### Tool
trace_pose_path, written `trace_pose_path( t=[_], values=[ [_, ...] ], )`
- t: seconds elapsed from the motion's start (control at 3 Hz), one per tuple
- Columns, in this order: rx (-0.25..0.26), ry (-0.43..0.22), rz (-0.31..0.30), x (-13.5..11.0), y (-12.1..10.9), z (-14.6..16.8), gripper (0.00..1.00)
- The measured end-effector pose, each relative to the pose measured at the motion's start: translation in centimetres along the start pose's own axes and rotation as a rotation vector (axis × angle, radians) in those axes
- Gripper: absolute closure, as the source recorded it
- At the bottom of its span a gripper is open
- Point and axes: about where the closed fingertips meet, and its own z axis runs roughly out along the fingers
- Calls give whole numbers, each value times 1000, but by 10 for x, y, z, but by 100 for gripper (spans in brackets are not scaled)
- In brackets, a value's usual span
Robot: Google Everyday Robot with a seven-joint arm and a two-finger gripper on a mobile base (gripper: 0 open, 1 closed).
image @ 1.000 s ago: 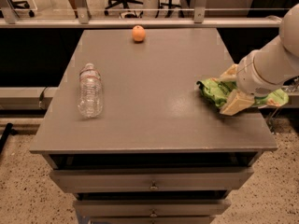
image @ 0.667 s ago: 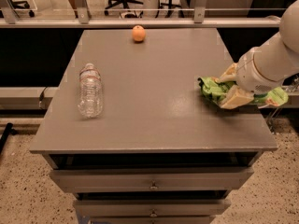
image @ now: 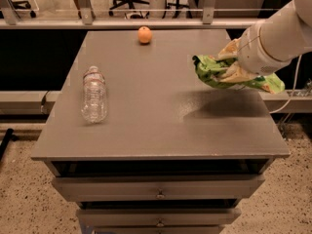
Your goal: Move green rice chip bag near water bottle
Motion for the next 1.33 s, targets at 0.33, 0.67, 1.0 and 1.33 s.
trace_pose_path(
  t=[0.33, 0.67, 1.0, 1.33],
  values=[
    [2, -6, -9, -3, -1, 0, 100],
    [25, -64, -88, -27, -14, 1, 100],
    [51, -179, -228, -83, -21, 6, 100],
    [40, -285, -323, -135, -12, 21, 100]
  ],
)
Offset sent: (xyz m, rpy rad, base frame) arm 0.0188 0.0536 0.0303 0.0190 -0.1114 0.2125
